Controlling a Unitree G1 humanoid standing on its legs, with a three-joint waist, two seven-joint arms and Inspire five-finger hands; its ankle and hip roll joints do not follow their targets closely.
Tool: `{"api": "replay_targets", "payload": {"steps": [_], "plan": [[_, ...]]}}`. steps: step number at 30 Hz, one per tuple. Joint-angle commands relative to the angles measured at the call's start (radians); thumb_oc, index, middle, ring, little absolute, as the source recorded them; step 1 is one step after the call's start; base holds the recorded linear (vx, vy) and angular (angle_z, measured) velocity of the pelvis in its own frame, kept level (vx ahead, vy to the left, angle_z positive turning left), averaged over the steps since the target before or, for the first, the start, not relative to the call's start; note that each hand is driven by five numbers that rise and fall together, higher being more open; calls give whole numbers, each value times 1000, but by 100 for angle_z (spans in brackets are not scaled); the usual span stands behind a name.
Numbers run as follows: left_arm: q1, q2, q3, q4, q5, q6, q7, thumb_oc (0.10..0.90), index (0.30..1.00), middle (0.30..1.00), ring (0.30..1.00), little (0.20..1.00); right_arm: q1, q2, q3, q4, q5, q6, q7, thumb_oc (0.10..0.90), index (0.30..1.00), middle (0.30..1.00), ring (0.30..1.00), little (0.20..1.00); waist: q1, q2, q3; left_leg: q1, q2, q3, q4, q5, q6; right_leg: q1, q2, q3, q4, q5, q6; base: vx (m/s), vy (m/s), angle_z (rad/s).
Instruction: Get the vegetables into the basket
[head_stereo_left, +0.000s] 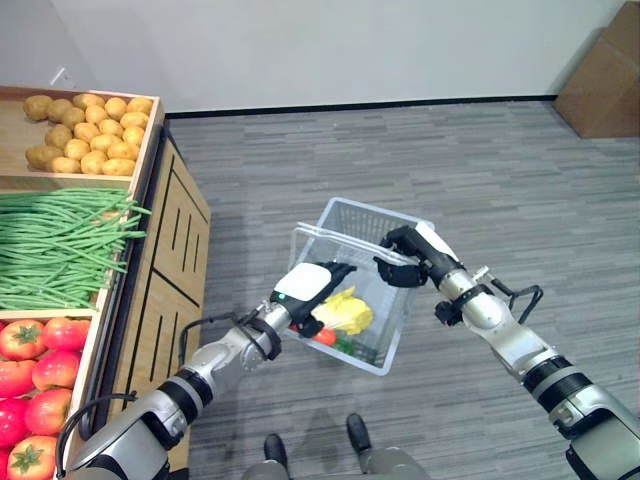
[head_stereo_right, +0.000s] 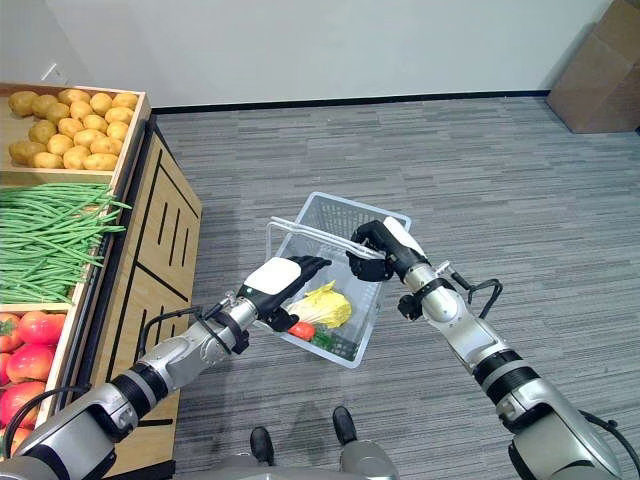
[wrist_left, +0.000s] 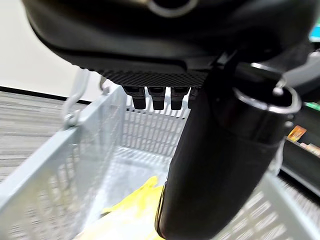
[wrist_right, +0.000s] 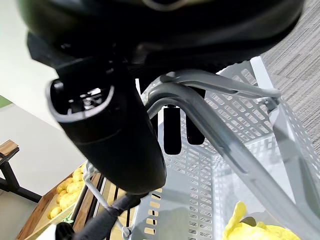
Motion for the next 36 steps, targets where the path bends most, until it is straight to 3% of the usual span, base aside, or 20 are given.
{"api": "replay_targets", "payload": {"steps": [1, 4, 6, 9, 14, 18, 23, 27, 30, 35, 36], "plan": [[-81, -33, 24, -89, -150, -84, 39, 900, 1000, 1000, 1000, 1000, -86, 45, -116, -38, 24, -129, -95, 400, 300, 300, 300, 300, 40, -37, -93, 51, 43, -20, 1, -43, -85, -12, -66, -82, 24, 0, 87, 0, 0, 0], [-57, -17, 37, -184, -286, -108, -26, 900, 1000, 1000, 1000, 1000, -76, 47, -130, 12, 4, -120, -108, 400, 300, 300, 300, 300, 44, -34, -93, 51, 42, -25, 1, -42, -84, -10, -68, -86, 25, -1, 86, 0, 0, 0], [-16, 22, 71, -350, -548, -129, -87, 900, 1000, 1000, 1000, 1000, -57, 38, -151, 78, -35, -105, -127, 400, 300, 300, 300, 300, 53, -30, -93, 53, 41, -35, 1, -41, -81, -5, -70, -93, 26, -2, 84, 0, 0, 0], [34, 78, 126, -484, -720, -141, -144, 900, 1000, 1000, 1000, 1000, -32, 30, -175, 156, -80, -91, -145, 400, 300, 300, 300, 300, 62, -25, -92, 54, 39, -46, 1, -41, -80, 1, -73, -99, 28, -5, 83, 5, 4, 3], [120, 170, 202, -614, -849, -150, -208, 900, 1000, 1000, 1000, 1000, 23, 30, -221, 279, -119, -79, -161, 400, 300, 300, 300, 300, 74, -19, -91, 51, 35, -62, 1, -38, -80, 9, -77, -111, 30, -8, 82, 2, 6, 10], [214, 246, 263, -620, -855, -139, -231, 900, 1000, 1000, 1000, 1000, 84, 37, -275, 374, -122, -76, -175, 400, 300, 300, 300, 300, 83, -16, -91, 52, 31, -73, 1, -36, -79, 13, -79, -118, 32, -11, 82, 4, 5, 7], [392, 302, 327, -456, -864, -106, -296, 900, 1000, 1000, 1000, 1000, 186, 53, -341, 515, -116, -81, -171, 400, 300, 300, 300, 300, 87, -12, -92, 52, 25, -81, 1, -30, -78, 12, -81, -122, 38, -12, 83, 4, 4, 6], [476, 283, 351, -332, -894, -79, -339, 900, 1000, 1000, 1000, 1000, 237, 68, -373, 575, -108, -77, -157, 400, 300, 300, 300, 300, 85, -9, -95, 52, 23, -81, 1, -29, -77, 9, -83, -122, 42, -13, 84, 1, 2, 1], [526, 223, 368, -178, -908, -49, -363, 900, 1000, 1000, 1000, 1000, 270, 93, -393, 638, -89, -77, -142, 400, 300, 300, 300, 300, 83, -7, -99, 52, 20, -79, 1, -28, -76, 5, -84, -120, 45, -12, 85, 0, 0, 0], [562, 46, 429, 210, -814, -11, -335, 900, 1000, 1000, 1000, 1000, 341, 151, -433, 724, -56, -79, -124, 400, 300, 300, 300, 300, 72, -7, -103, 48, 19, -75, 1, -24, -72, -8, -83, -119, 51, -8, 85, 0, 0, 0], [546, -32, 465, 395, -745, 8, -304, 900, 1000, 1000, 1000, 1000, 357, 182, -454, 782, -27, -78, -119, 400, 300, 300, 300, 300, 69, -8, -105, 47, 19, -73, 1, -23, -71, -12, -81, -117, 54, -8, 84, 0, 0, 0]]}}
